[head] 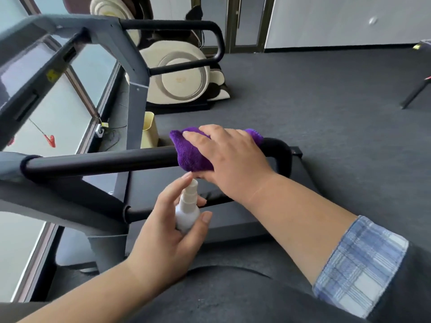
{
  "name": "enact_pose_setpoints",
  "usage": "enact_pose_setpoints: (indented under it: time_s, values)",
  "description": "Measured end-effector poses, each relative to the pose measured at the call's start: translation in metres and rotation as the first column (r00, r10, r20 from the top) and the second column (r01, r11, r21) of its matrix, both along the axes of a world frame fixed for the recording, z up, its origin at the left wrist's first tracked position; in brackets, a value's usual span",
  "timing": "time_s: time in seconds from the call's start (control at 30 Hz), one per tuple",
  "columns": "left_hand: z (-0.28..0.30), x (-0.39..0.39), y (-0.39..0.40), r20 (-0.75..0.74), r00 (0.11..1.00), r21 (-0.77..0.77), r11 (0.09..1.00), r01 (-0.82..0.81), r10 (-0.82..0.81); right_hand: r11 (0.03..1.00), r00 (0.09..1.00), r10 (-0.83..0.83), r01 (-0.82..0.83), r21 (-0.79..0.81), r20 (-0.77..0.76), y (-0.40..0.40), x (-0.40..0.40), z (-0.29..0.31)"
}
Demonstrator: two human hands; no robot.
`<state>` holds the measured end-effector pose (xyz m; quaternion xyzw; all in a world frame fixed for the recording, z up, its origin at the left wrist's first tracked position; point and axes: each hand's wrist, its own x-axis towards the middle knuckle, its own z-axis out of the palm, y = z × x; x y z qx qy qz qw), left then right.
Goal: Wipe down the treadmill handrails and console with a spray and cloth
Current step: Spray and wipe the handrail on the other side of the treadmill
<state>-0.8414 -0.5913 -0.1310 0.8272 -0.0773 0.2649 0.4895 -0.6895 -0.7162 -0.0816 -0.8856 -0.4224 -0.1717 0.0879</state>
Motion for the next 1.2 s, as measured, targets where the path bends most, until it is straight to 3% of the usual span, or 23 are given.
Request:
enact_pose_setpoints:
  time_s: [0.17,0.27,0.4,0.57,0.7,0.83,1.0,1.07,1.2]
  values:
    - [-0.002,0.014,-0.038,-0.013,1.000,-0.014,0.999,-0.028,0.028,0.997,0.999,-0.019,0.018,0.070,0.026,-0.054,0.025,-0.008]
    - [-0.003,0.023,-0.062,-0.016,0.998,-0.029,0.998,-0.054,0.053,0.971,0.996,-0.019,0.041,0.237,-0.092,-0.091,0.047,-0.016]
    - [-0.009,0.039,-0.095,-0.050,0.993,-0.074,0.991,-0.112,0.108,0.824,0.943,0.149,0.048,0.564,-0.297,-0.129,0.066,-0.053]
    - [-0.022,0.052,-0.138,-0.097,0.985,-0.093,0.984,-0.152,0.143,0.700,0.849,0.252,0.172,0.693,-0.465,-0.151,0.070,-0.102]
    - [-0.031,0.055,-0.163,-0.129,0.974,-0.096,0.975,-0.200,0.187,0.698,0.764,0.305,0.227,0.679,-0.569,-0.163,0.072,-0.124]
    - [-0.033,0.052,-0.174,-0.156,0.953,-0.061,0.961,-0.271,0.259,0.763,0.676,0.198,0.348,0.544,-0.710,-0.175,0.066,-0.138]
    - [-0.035,0.046,-0.173,-0.169,0.939,-0.089,0.945,-0.316,0.299,0.724,0.518,0.133,0.531,0.440,-0.845,-0.174,0.052,-0.161]
    - [-0.036,0.044,-0.169,-0.165,0.937,-0.092,0.941,-0.326,0.308,0.687,0.417,0.172,0.598,0.412,-0.892,-0.171,0.044,-0.170]
    - [-0.038,0.036,-0.154,-0.169,0.932,-0.085,0.937,-0.338,0.321,0.579,0.090,0.304,0.773,0.259,-0.948,-0.160,0.025,-0.172]
